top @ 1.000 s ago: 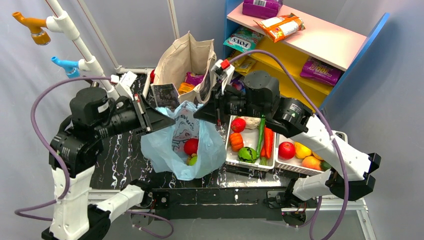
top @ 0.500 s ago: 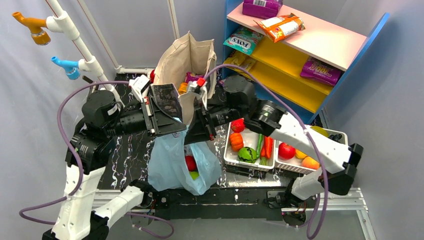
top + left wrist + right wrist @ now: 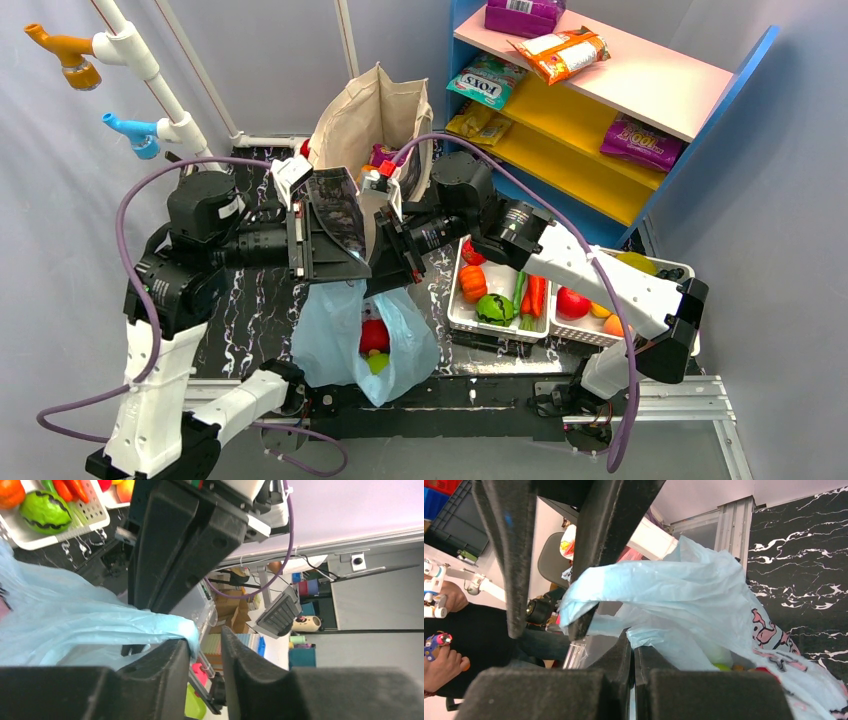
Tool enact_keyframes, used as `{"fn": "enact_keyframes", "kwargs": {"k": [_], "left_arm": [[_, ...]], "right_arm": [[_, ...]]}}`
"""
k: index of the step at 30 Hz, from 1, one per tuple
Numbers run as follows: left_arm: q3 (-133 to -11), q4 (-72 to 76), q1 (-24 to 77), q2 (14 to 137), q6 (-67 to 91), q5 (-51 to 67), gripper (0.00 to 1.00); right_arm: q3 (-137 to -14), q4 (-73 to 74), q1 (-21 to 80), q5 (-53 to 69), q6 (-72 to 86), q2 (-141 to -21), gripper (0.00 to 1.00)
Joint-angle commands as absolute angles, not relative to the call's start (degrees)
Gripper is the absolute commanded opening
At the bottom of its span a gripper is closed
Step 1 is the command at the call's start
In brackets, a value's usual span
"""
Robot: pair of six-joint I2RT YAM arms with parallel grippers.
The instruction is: Place the food into the grocery bag and tie it
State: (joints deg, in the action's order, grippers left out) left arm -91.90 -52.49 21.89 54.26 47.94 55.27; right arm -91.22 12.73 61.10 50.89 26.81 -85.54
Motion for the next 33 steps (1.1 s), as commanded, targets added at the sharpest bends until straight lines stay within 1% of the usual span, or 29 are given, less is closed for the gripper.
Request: {"fn": "enact_keyframes", "kwargs": {"k": [1,2,3,5,8,15,20,21,22,24,26,28,30,32,33], "left_arm": [[-96.1,-63.4,22.1,54.8,41.4,56.9,0.35],[-97.0,-65.8,22.2,55.4,39.6,56.5,0.42],[-97.8,-68.4,22.1,55.9,38.2,55.5,0.47],[-98.9,-72.6,22.1,56.3,35.8,53.2,0.51],[-102.1,-77.4,22.1,56.8,33.8,48.8,0.54],[-113.1,-88.2,22.1,60.4,28.3,38.5,0.56],[-120.7,-92.5,22.1,62.9,27.0,39.1,0.66],[-121.7,-93.6,22.1,63.1,26.4,38.5,0.73],[-122.0,-94.5,22.1,63.1,26.0,37.7,0.75],[-121.8,-95.6,22.1,62.2,25.8,35.6,0.75],[-122.3,-96.2,22.1,61.4,26.6,32.3,0.73],[-123.2,-96.6,22.1,60.8,27.7,28.6,0.66],[-123.1,-96.6,22.1,59.7,28.6,25.4,0.52],[-121.4,-96.6,22.1,58.3,29.2,22.6,0.35],[-120.3,-96.5,22.1,57.6,29.4,21.2,0.29]], "right_arm": [[-91.1,6.7,61.1,52.5,26.9,-83.6,0.01],[-90.7,5.2,61.1,52.8,28.0,-83.8,0.01],[-90.5,3.9,61.1,53.2,29.0,-84.2,0.01],[-91.0,3.3,61.3,53.4,29.9,-85.0,0.01],[-91.6,3.4,61.6,53.1,29.6,-85.7,0.01],[-92.1,4.7,61.8,54.0,29.5,-86.8,0.01],[-92.2,5.4,62.2,54.5,29.7,-88.0,0.01],[-92.3,5.3,62.3,54.6,29.8,-88.3,0.01],[-92.4,5.3,62.4,54.6,29.8,-88.6,0.01],[-93.0,5.2,62.6,54.8,29.7,-89.4,0.01],[-93.8,5.3,62.7,54.9,29.7,-90.2,0.01],[-94.3,5.3,62.7,55.1,29.7,-90.7,0.01],[-94.6,5.2,62.7,55.2,29.8,-90.9,0.01],[-94.7,5.2,62.7,55.2,29.8,-91.1,0.01],[-94.6,5.2,62.7,55.3,29.9,-91.0,0.01]]}}
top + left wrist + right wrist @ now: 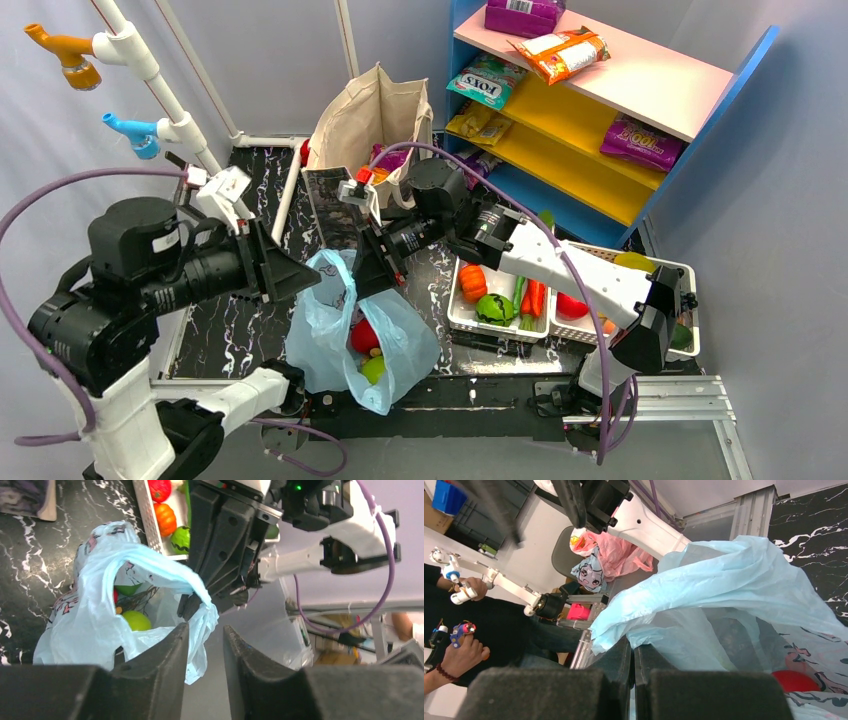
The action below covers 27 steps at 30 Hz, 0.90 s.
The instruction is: Place the food into the grocery bag and tie it
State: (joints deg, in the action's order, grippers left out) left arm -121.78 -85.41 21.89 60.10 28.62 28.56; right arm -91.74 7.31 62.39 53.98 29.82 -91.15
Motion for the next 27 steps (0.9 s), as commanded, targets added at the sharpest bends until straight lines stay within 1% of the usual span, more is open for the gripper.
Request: {"fn": "enact_keyframes", "kwargs": {"k": [1,3,5,6,7,8,10,11,13,19,22,23,24,25,27], "left_arm": [[-119.1,-96.4,22.1,57.0,29.4,20.2,0.27],[-116.4,-95.2,22.1,55.4,28.5,20.1,0.25],[-111.9,-92.4,22.2,53.3,26.7,21.4,0.27],[-103.7,-84.7,22.1,48.5,25.6,23.4,0.29],[-98.2,-81.4,22.1,46.6,26.0,23.6,0.3],[-96.0,-78.0,22.1,45.7,25.3,25.9,0.33],[-92.5,-70.6,22.1,41.7,19.6,25.0,0.37],[-90.1,-67.2,22.1,39.2,15.3,26.2,0.42],[-87.0,-62.2,22.1,36.5,8.5,30.2,0.45],[-84.0,-58.9,22.1,35.0,-3.9,31.4,0.41],[-81.6,-55.9,22.1,33.2,-7.6,30.7,0.41],[-80.4,-55.2,22.1,32.7,-8.4,30.3,0.4],[-78.7,-54.6,22.1,32.3,-10.2,29.9,0.37],[-78.2,-54.3,22.1,32.3,-10.4,29.9,0.36],[-76.9,-53.0,22.1,32.0,-10.3,29.9,0.37]], "right_arm": [[-94.7,5.2,62.7,55.4,29.7,-91.0,0.01],[-94.6,5.3,62.7,55.4,29.7,-90.9,0.01],[-94.7,5.4,62.7,55.6,29.7,-90.8,0.01],[-94.7,5.5,62.8,56.0,29.6,-90.7,0.01],[-94.7,5.7,62.7,56.4,29.7,-90.7,0.01],[-94.7,5.8,62.7,56.8,29.6,-90.7,0.01],[-95.0,6.1,62.7,58.0,29.7,-90.8,0.01],[-96.1,6.9,62.7,59.3,29.7,-91.4,0.01],[-97.9,9.4,62.7,60.5,29.0,-92.3,0.01],[-98.9,9.9,62.6,60.9,28.8,-93.3,0.01],[-99.7,10.2,62.7,61.0,28.8,-94.0,0.01],[-100.0,10.3,62.6,61.2,28.7,-94.2,0.01],[-100.8,10.6,62.7,61.6,28.5,-94.9,0.01],[-101.0,10.8,62.6,61.8,28.4,-95.1,0.01],[-101.4,10.9,62.6,62.1,28.4,-95.7,0.01]]}}
